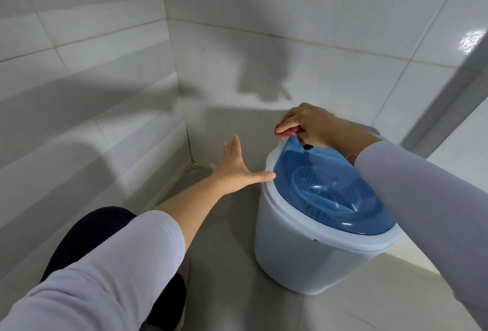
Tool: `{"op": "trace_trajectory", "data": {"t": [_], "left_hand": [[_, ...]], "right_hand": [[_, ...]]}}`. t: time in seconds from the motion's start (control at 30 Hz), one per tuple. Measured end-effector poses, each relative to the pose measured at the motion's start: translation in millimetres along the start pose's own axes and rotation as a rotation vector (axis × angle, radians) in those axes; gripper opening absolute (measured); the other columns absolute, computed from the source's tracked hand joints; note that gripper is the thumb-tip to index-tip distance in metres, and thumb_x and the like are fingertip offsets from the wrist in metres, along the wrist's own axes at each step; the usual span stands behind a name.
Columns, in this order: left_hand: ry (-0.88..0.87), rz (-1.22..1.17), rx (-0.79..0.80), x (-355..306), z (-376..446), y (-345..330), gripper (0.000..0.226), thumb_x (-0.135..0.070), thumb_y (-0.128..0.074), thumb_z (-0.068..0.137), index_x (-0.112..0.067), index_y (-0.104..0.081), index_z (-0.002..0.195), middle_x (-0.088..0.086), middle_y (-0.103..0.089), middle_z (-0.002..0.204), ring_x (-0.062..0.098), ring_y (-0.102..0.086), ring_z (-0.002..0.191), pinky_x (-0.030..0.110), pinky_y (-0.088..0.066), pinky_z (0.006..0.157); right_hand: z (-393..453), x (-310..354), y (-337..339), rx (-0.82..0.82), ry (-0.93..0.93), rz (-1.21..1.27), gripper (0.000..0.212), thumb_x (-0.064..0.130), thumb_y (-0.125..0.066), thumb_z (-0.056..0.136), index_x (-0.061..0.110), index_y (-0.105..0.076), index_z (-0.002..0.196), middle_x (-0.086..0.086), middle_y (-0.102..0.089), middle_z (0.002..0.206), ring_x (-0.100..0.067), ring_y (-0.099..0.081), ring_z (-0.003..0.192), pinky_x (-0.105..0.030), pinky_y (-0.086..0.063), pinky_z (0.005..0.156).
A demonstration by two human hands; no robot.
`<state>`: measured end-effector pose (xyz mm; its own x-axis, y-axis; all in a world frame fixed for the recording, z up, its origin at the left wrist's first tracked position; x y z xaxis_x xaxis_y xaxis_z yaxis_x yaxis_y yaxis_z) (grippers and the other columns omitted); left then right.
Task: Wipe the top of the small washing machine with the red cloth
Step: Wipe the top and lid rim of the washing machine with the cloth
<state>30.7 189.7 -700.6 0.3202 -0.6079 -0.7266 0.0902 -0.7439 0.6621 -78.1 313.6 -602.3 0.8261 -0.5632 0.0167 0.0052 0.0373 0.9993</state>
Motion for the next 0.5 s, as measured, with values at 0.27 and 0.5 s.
{"op": "trace_trajectory", "data": {"t": [0.27,0.5], "left_hand": [[-0.042,0.092,0.039,-15.8,40.6,3.5,0.136,-0.069,-0.071,0.063,-0.019,0.021,0.15,0.005,0.015,0.161,0.018,0.011,0.149,0.057,-0.002,0.118],[-0.075,0.113,0.094,-20.5,70.4,-3.6,0.141,-0.066,-0.076,0.06,-0.016,0.022,0.149,0.004,0.014,0.161,0.016,0.016,0.148,0.06,-0.006,0.117]], "right_hand": [[6.3,21.2,-14.8,0.108,0.074,0.048,0.048,-0.003,-0.054,0.084,0.029,-0.071,0.114,0.01,-0.061,0.126,-0.018,-0.048,0.114,-0.024,-0.038,0.091],[1.8,6.3,-37.9,0.151,0.068,0.042,0.041,0.001,-0.056,0.086,0.031,-0.073,0.108,0.014,-0.064,0.121,-0.017,-0.048,0.111,-0.031,-0.043,0.096]]}}
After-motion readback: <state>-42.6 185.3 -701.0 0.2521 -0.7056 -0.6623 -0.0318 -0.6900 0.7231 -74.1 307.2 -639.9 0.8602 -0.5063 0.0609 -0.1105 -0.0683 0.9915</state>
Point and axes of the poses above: each hand's wrist, its own z-axis towards the middle knuckle, its own y-axis out of the back of the hand, x = y × z, the point moved 7 cm from there along z, towards the middle knuckle
